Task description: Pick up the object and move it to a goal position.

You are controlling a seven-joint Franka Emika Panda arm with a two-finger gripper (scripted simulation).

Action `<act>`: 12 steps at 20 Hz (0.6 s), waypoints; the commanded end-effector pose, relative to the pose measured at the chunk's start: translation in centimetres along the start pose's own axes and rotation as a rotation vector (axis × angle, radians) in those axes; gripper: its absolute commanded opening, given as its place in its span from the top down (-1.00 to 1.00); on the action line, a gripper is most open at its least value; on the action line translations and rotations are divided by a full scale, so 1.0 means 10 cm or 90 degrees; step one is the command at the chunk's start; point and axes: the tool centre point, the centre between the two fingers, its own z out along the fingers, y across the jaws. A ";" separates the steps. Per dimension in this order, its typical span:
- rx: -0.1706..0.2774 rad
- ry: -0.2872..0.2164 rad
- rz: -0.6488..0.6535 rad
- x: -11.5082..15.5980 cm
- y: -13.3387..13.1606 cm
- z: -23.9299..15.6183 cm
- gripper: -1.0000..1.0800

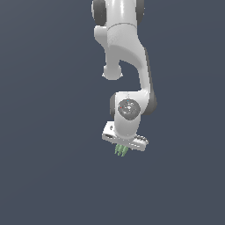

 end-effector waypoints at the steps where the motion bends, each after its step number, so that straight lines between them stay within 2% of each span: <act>1: 0.000 0.001 0.000 0.01 -0.01 0.04 -0.92; 4: 0.000 0.001 0.000 0.02 -0.01 0.03 -0.92; 5: 0.000 0.001 0.000 0.02 -0.01 0.03 1.00; 12: 0.000 0.001 0.000 0.02 -0.01 0.03 1.00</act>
